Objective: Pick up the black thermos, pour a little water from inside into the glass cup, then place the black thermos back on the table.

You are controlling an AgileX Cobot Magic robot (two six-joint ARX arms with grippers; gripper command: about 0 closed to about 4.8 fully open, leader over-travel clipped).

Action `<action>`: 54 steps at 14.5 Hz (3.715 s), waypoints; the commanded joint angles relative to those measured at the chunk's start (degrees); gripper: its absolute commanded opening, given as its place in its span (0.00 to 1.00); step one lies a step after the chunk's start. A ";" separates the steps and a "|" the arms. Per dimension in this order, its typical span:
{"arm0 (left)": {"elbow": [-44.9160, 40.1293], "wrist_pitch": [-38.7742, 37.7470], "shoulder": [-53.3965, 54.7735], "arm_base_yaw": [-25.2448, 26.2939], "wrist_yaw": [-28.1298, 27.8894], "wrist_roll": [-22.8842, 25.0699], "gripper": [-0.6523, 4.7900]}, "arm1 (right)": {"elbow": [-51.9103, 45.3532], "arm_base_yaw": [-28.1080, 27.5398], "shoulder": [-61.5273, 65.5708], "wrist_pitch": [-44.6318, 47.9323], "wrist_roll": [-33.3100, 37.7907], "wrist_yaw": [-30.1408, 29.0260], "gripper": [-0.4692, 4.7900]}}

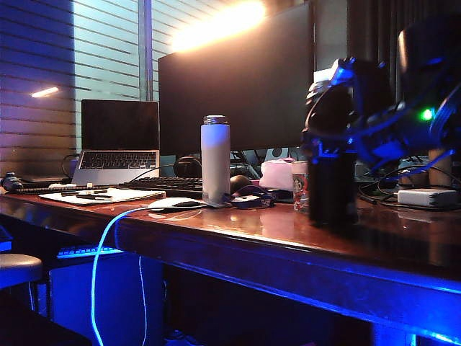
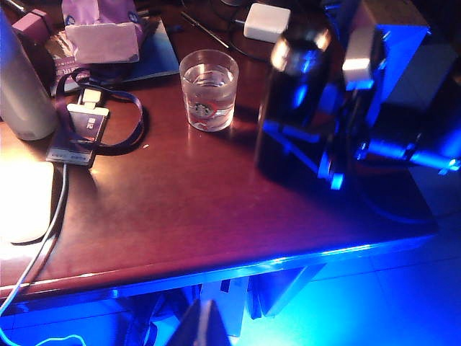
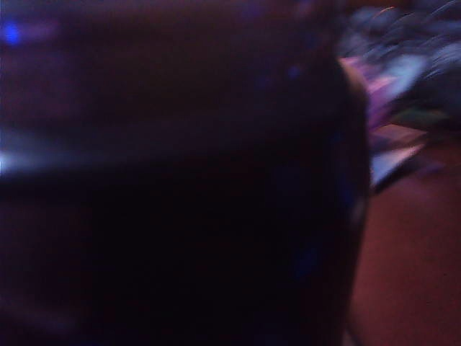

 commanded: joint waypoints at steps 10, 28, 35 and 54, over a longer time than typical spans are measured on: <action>0.33 7.87 -0.17 0.02 0.37 -3.58 0.11 | 12.74 -3.32 -6.80 -19.37 -8.76 15.72 0.13; 0.33 9.01 -0.17 0.02 0.39 -3.58 0.11 | 30.62 -8.00 5.14 -35.89 -31.98 15.78 0.13; 0.33 10.23 -0.17 0.02 0.39 -3.61 0.11 | 31.30 -8.07 6.88 -36.24 -43.74 18.56 0.13; 0.33 10.19 -0.17 0.02 0.42 -3.61 0.11 | 31.30 -7.98 6.91 -34.58 -66.75 21.09 0.13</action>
